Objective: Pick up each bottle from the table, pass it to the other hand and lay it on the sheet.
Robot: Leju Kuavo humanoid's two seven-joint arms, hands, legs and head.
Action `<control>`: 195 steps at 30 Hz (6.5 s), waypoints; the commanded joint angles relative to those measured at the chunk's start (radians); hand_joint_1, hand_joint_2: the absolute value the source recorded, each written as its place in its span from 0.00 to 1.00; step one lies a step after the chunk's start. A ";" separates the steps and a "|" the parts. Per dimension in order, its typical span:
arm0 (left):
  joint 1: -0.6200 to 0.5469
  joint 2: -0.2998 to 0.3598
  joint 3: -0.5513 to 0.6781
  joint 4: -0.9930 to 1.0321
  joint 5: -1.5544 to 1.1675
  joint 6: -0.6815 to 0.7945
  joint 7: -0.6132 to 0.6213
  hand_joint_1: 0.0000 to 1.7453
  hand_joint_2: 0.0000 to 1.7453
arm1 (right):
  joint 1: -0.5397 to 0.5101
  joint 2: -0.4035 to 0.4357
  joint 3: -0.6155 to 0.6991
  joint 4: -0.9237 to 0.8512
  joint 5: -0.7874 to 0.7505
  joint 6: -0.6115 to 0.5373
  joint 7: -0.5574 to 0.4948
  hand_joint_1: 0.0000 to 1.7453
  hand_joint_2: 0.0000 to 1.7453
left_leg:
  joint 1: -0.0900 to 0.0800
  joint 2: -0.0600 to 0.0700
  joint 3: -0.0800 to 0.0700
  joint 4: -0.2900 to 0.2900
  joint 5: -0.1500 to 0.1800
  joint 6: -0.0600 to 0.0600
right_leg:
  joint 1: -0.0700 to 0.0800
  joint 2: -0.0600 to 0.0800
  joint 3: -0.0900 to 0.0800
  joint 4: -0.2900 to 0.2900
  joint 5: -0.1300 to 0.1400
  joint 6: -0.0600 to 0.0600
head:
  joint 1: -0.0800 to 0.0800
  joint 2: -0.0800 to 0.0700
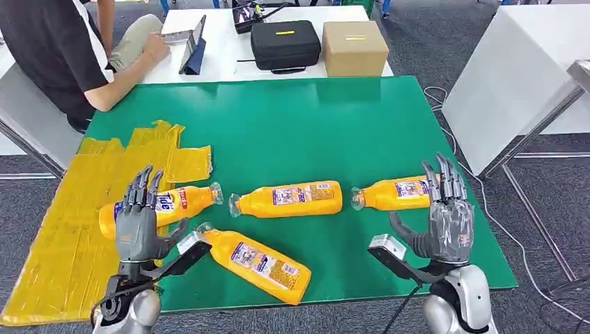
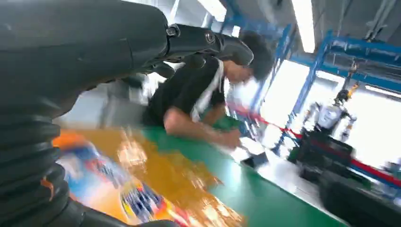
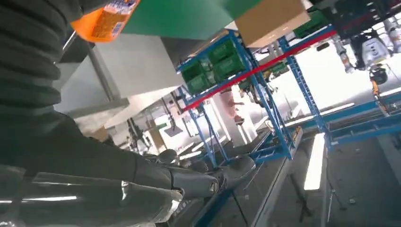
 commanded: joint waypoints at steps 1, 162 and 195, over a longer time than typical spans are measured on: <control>0.048 0.053 -0.013 -0.072 0.248 -0.076 -0.098 0.00 1.00 | -0.065 -0.150 -0.026 0.096 -0.008 0.066 0.033 0.00 1.00 | 0.000 0.003 0.003 0.000 -0.001 -0.002 | 0.000 0.003 0.003 -0.002 0.000 0.000 | 0.001 0.000; 0.083 0.032 -0.146 -0.257 0.802 -0.617 -0.271 0.00 1.00 | -0.656 -0.181 0.101 1.274 0.240 0.585 -0.097 1.00 1.00 | 0.000 -0.004 0.012 0.000 0.003 0.001 | 0.001 -0.004 0.010 -0.005 0.004 0.002 | 0.002 0.000; 0.122 0.018 -0.123 -0.279 0.793 -0.592 -0.262 0.00 1.00 | -0.647 -0.107 -0.017 1.208 0.044 0.267 -0.053 1.00 1.00 | 0.000 0.005 0.012 0.001 0.002 0.002 | 0.001 0.004 0.013 -0.002 0.004 0.003 | 0.000 0.000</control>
